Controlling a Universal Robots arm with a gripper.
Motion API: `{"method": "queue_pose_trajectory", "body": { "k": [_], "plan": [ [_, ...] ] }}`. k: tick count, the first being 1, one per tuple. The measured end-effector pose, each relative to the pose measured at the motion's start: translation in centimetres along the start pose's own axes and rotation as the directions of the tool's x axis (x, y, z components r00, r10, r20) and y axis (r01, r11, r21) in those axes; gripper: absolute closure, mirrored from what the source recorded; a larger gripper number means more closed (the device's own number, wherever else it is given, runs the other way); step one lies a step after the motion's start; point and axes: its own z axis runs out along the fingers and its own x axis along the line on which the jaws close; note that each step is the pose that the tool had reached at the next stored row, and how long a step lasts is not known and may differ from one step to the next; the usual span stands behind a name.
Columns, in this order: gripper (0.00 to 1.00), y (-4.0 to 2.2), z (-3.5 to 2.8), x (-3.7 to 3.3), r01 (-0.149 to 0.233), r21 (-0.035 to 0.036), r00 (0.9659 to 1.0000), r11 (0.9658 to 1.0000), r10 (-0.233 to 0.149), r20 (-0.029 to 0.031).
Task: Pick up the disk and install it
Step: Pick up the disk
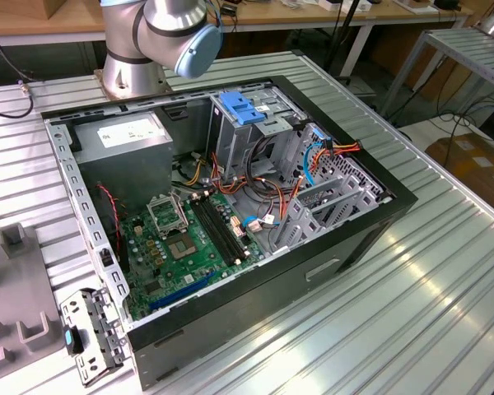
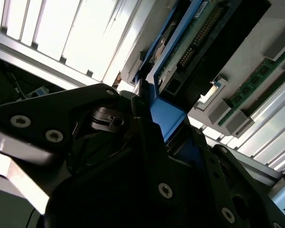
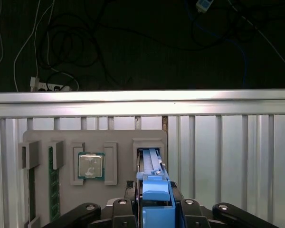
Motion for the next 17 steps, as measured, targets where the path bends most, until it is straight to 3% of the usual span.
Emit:
{"method": "queue_pose_trajectory", "body": {
  "k": [17],
  "plan": [
    [0.63, 0.15, 0.08, 0.03, -0.01, 0.0002, 0.9999, 0.9999, 0.01, 0.0]
  ]
}}
